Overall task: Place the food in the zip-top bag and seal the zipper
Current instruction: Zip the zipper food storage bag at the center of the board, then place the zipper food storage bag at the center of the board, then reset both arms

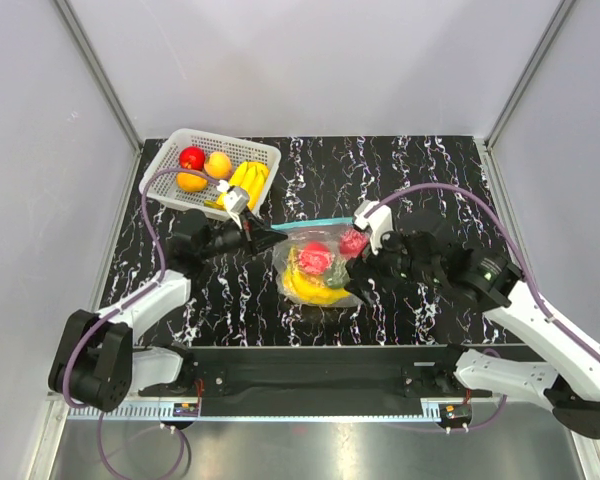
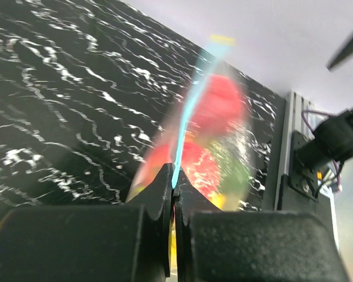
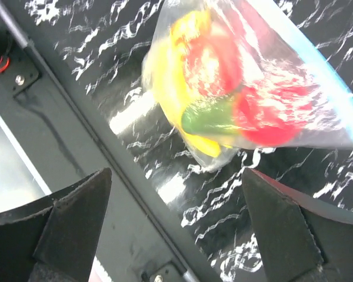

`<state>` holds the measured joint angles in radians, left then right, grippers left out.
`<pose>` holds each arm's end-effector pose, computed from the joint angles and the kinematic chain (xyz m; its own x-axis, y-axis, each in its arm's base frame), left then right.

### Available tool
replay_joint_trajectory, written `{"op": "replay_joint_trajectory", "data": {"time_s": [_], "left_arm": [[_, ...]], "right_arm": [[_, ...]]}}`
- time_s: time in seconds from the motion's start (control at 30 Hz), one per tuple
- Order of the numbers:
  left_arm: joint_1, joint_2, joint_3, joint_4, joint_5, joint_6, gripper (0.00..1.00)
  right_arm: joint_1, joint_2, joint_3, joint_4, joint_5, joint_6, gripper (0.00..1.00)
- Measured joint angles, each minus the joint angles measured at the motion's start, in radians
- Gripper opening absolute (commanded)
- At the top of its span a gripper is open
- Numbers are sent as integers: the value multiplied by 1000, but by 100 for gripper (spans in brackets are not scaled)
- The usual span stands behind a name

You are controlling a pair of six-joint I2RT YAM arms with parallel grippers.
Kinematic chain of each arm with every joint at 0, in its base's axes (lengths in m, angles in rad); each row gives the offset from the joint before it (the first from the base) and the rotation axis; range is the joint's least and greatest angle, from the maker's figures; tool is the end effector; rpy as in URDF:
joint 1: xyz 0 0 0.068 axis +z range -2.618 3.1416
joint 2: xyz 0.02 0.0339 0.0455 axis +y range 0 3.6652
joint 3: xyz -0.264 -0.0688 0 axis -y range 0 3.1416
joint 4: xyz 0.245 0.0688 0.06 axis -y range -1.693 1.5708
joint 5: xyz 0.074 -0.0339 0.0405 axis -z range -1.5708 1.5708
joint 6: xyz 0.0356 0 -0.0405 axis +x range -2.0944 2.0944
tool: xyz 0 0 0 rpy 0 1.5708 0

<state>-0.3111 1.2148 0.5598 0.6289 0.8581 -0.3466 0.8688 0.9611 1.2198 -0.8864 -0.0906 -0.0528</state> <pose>0.2355 -0.1040 0.2567 -0.3360 -0.1253 -0.9335 0.8570 0.3704 -0.3582 0.1131 0.1387 0.3863 -0.3361 -0.4788 -0.8111 -0.8266 0.5627 0.0103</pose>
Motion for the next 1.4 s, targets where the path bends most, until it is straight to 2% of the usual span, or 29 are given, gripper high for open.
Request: {"op": "replay_joint_trajectory", "data": {"time_s": [0.1,0.4,0.5,0.53,0.57,0.6,0.63,0.77,0.9,1.1,1.23,1.4], "left_arm": [[-35,0,3,-14,-2,27,0],[-38,-14,3,-33,3,63,0],[-42,-19,8,-70,-39,79,30],[-42,-17,16,-93,-62,85,48],[-43,-15,28,-123,-91,91,79],[-42,-13,43,-153,-121,93,93],[-42,-13,63,-191,-151,85,97],[-42,-68,97,-303,-278,77,99],[-44,-239,99,-447,-449,49,99],[-45,-466,173,-707,-655,-44,99],[-45,-570,261,-917,-702,-39,99],[-45,-653,358,-1136,-732,35,99]], "right_arm": [[0,52,21,58,27,-25,100],[-1,260,101,169,82,-128,100],[-14,313,131,186,92,-128,100],[-24,329,141,193,105,-117,100],[-34,342,148,202,126,-97,100],[-42,349,151,212,146,-79,100],[-50,355,152,223,188,-44,100],[-57,354,153,233,323,60,100],[-58,289,125,253,397,138,100],[-58,-33,-35,291,405,224,100],[-58,-244,-79,276,437,270,100],[-58,-444,-96,237,467,304,100]]}}
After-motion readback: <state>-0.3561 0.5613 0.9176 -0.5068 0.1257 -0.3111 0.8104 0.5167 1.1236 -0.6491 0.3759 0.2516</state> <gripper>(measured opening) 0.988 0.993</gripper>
